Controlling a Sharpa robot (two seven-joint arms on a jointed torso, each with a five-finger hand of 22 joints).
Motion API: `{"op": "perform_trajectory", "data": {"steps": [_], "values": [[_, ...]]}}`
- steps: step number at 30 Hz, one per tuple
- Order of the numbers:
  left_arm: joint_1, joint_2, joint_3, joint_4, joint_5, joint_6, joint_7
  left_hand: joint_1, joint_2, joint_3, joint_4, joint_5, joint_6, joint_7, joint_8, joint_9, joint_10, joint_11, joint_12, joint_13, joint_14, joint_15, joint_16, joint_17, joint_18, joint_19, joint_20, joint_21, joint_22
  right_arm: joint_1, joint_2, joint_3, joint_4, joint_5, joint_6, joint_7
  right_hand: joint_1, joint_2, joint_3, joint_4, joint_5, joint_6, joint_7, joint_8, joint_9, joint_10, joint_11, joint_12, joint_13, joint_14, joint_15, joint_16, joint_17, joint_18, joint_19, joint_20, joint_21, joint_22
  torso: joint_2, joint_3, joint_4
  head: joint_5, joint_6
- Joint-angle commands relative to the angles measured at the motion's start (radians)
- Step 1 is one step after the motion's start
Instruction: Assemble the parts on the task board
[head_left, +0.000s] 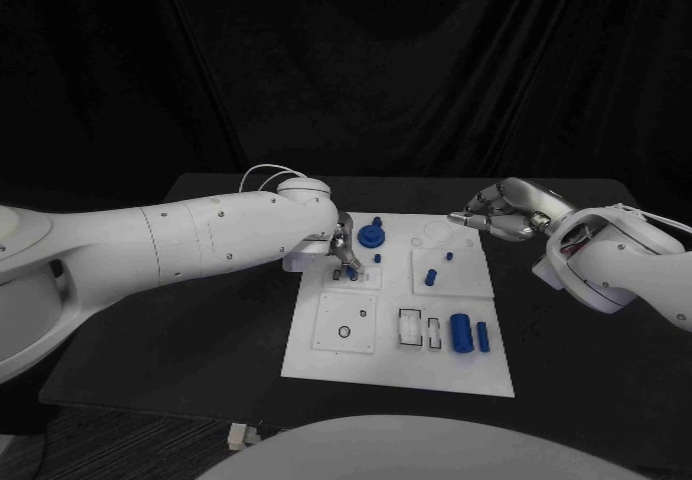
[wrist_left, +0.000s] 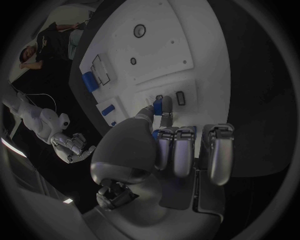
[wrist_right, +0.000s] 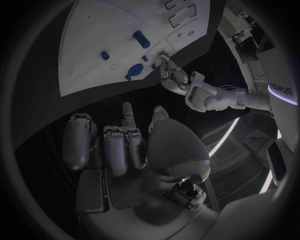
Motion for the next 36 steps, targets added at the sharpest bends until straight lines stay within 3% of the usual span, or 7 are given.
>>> {"op": "perform_trajectory", "data": {"steps": [1,36], "values": [[-0.004,0.002,0.001,0.0,0.002,0.003,0.006,0.0,0.006,0.004,-0.002,-0.004,0.001,-0.005,-0.004,0.0,0.106,-0.01,0.003,0.261,0.102,-0.005,0.003,0.263,-0.007,0.069,-0.007,-0.003,0.222,-0.002,-0.001,0.001,0.002,-0.002,0.005,-0.014,0.012,-0.001,-0.007,-0.001,0.005,0.004,-0.002,0.004,0.002,0.104,-0.002,0.004,0.263,0.096,-0.004,-0.005,0.224,0.017,-0.006,0.001,-0.003,0.176,0.0,0.0002,0.0002,0.0,0.0],[-0.015,0.018,0.001,-0.01,0.002,-0.003,0.019,-0.006,-0.003,0.03,0.004,-0.008,-0.007,-0.001,-0.012,0.0,0.106,-0.006,0.003,0.261,0.102,-0.003,0.003,0.263,-0.005,0.063,-0.004,-0.011,0.216,-0.003,-0.002,0.001,0.002,-0.002,0.008,-0.02,0.012,-0.001,-0.007,-0.001,0.005,0.004,-0.002,0.004,0.002,0.104,-0.002,0.004,0.263,0.096,-0.004,-0.005,0.224,0.017,-0.006,0.001,-0.003,0.176,0.0,0.0004,0.0002,-0.003,0.0]]}}
